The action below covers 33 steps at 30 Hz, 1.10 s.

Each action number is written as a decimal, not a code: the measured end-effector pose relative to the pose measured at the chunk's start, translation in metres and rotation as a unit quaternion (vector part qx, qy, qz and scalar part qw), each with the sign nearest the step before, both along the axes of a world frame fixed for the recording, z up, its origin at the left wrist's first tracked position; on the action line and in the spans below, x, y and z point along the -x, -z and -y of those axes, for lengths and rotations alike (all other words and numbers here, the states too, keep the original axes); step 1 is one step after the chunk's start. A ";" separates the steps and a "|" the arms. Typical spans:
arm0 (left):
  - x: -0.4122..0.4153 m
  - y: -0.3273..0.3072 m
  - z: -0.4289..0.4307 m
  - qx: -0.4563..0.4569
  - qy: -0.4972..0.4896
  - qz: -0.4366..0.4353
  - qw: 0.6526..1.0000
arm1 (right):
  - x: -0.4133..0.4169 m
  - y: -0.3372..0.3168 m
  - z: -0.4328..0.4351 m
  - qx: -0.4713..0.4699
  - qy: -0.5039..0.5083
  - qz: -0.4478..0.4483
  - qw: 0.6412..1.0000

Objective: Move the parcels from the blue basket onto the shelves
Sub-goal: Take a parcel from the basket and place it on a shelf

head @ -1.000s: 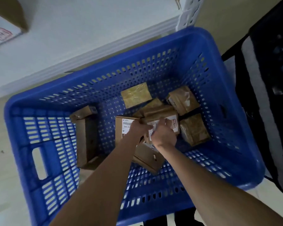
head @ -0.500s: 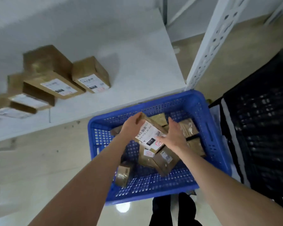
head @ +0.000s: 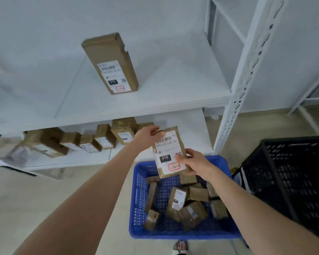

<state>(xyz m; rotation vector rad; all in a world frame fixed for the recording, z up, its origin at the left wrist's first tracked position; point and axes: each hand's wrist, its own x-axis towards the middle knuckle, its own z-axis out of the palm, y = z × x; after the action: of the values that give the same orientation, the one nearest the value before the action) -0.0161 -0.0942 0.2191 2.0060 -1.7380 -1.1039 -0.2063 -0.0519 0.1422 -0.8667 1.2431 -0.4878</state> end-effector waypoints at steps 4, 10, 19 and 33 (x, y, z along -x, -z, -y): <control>-0.006 -0.082 -0.024 0.031 -0.107 -0.131 0.985 | 0.004 -0.082 -0.008 0.040 0.010 0.046 0.998; -0.002 -0.180 -0.049 0.134 -0.164 -0.167 0.963 | 0.003 -0.181 -0.017 0.090 -0.020 0.076 0.993; 0.002 -0.256 -0.081 0.231 -0.202 -0.152 0.939 | -0.017 -0.247 -0.045 0.111 0.051 0.118 0.985; -0.034 -0.308 -0.084 0.250 -0.171 -0.146 0.942 | -0.057 -0.311 -0.053 0.155 0.094 0.105 0.978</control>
<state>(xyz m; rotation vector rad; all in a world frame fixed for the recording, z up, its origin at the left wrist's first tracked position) 0.0177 -0.0097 0.5267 1.6438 -1.2906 -0.7087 -0.1498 0.0015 0.4536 -0.9348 1.0726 -0.9202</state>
